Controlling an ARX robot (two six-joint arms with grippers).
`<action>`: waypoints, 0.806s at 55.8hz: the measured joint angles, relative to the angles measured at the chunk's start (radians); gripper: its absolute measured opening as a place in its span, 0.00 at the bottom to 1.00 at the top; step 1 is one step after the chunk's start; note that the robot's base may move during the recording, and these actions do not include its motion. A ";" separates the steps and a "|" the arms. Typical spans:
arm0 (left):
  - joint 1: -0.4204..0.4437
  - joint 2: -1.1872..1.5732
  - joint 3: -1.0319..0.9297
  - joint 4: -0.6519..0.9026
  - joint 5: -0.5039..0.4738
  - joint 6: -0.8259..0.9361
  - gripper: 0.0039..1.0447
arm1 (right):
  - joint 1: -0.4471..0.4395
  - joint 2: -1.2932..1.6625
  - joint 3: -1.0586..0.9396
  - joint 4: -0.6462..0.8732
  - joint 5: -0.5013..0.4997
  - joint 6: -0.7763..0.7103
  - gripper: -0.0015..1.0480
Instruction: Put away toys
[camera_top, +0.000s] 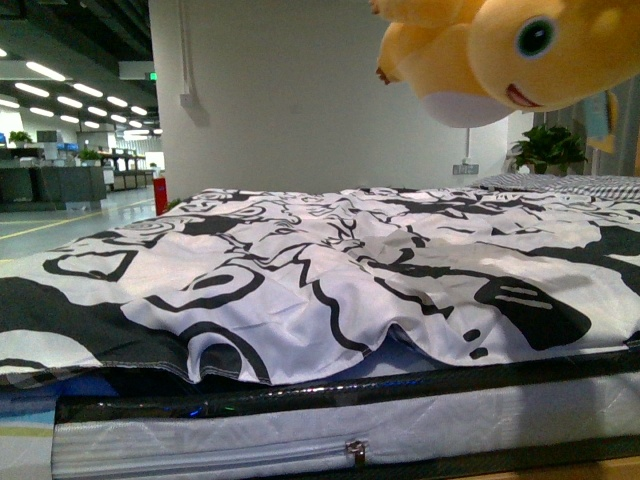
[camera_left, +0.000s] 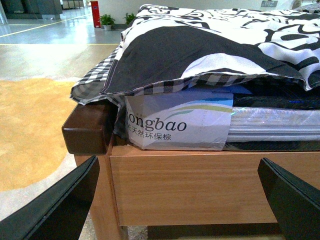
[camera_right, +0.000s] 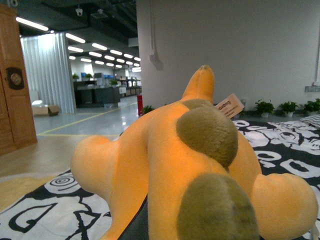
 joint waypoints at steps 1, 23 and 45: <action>0.000 0.000 0.000 0.000 0.000 0.000 0.94 | -0.011 -0.020 -0.015 -0.001 -0.011 0.013 0.08; 0.000 0.000 0.000 0.000 0.000 0.000 0.94 | -0.178 -0.356 -0.287 -0.044 -0.148 0.163 0.07; 0.000 0.000 0.000 0.000 0.000 0.000 0.94 | -0.204 -0.415 -0.321 -0.091 -0.150 0.169 0.07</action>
